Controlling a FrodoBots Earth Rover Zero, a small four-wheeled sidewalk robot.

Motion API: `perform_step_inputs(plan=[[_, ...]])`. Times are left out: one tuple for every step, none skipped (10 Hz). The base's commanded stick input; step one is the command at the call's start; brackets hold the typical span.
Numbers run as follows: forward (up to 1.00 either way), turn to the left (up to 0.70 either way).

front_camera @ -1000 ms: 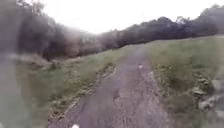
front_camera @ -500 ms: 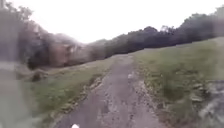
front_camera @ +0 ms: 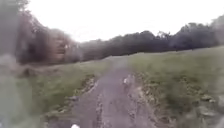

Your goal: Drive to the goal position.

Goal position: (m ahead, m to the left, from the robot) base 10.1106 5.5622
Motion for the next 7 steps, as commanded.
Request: perform_step_inputs(plan=[[0.00, 0.00], [0.00, 0.00], [0.64, 0.00], [1.00, 0.00], [1.00, 0.00], [1.00, 0.00], [1.00, 0.00]])
